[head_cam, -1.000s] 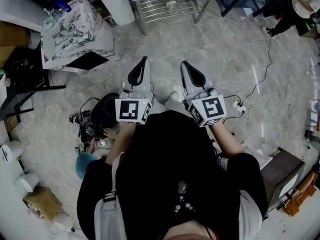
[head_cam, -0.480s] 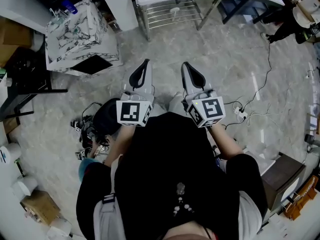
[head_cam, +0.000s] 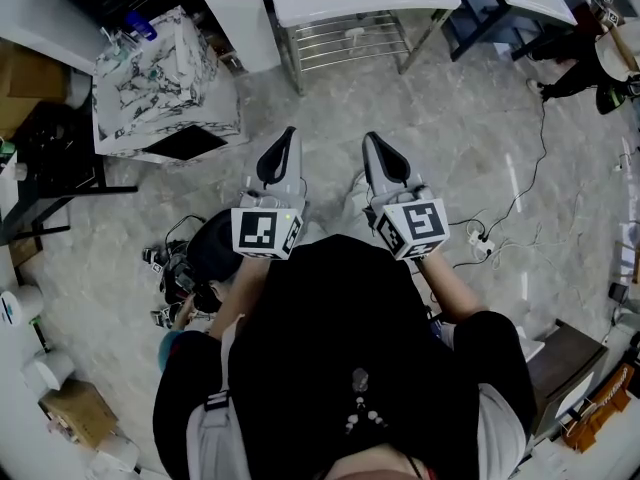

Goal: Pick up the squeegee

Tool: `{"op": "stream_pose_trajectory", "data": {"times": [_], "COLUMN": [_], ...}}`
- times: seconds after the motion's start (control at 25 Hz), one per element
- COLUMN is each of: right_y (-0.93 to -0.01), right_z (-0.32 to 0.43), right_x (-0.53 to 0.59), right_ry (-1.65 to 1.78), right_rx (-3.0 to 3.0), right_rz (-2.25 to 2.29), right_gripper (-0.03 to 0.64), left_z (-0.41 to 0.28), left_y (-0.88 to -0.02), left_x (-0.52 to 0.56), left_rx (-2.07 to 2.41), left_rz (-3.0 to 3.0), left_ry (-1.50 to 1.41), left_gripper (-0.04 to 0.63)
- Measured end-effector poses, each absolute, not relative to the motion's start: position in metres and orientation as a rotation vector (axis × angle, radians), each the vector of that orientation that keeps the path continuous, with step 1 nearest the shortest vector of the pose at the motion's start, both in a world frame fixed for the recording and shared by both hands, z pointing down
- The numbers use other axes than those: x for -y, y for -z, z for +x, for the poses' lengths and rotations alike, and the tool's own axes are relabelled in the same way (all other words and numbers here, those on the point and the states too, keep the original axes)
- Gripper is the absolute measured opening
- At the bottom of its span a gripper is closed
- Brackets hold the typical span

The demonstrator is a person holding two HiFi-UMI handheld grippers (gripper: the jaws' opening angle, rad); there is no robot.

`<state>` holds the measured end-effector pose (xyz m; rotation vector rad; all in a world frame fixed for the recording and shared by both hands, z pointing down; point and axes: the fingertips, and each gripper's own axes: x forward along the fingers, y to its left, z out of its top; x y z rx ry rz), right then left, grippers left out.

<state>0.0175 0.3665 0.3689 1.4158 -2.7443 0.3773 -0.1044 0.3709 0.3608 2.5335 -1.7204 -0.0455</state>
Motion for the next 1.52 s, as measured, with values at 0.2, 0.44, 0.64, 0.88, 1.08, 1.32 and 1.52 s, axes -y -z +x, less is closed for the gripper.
{"op": "stream_pose_trajectory", "data": {"times": [0.2, 0.44, 0.64, 0.88, 1.08, 1.32, 1.52], "right_y": [-0.371, -0.370, -0.365, -0.355, -0.354, -0.355, -0.359], "right_z": [0.023, 0.032, 0.041, 0.052, 0.072, 0.092, 0.101], "right_x": [-0.324, -0.274, -0.238, -0.204, -0.176, -0.151, -0.130], "right_ry": [-0.396, -0.403, -0.395, -0.349, -0.333, -0.339, -0.355], "right_rx": [2.762, 2.787, 2.822, 2.876, 2.899, 2.904, 2.897], "right_rz": [1.383, 1.319, 1.252, 1.162, 1.132, 1.118, 1.123], "right_gripper": [0.002, 0.002, 0.002, 0.002, 0.002, 0.002, 0.003], "left_z": [-0.097, -0.083, -0.069, -0.054, -0.039, -0.026, -0.024], "left_y": [-0.362, -0.362, -0.354, -0.352, -0.351, -0.352, -0.355], "left_x": [-0.333, -0.284, -0.251, -0.221, -0.196, -0.173, -0.151], "left_rx": [1.742, 1.777, 1.822, 1.893, 1.954, 1.980, 1.997], "left_rz": [2.509, 2.470, 2.454, 2.425, 2.390, 2.359, 2.335], "left_ry": [0.031, 0.020, 0.041, 0.031, 0.056, 0.051, 0.045], "left_gripper": [0.002, 0.002, 0.002, 0.002, 0.002, 0.002, 0.002]}}
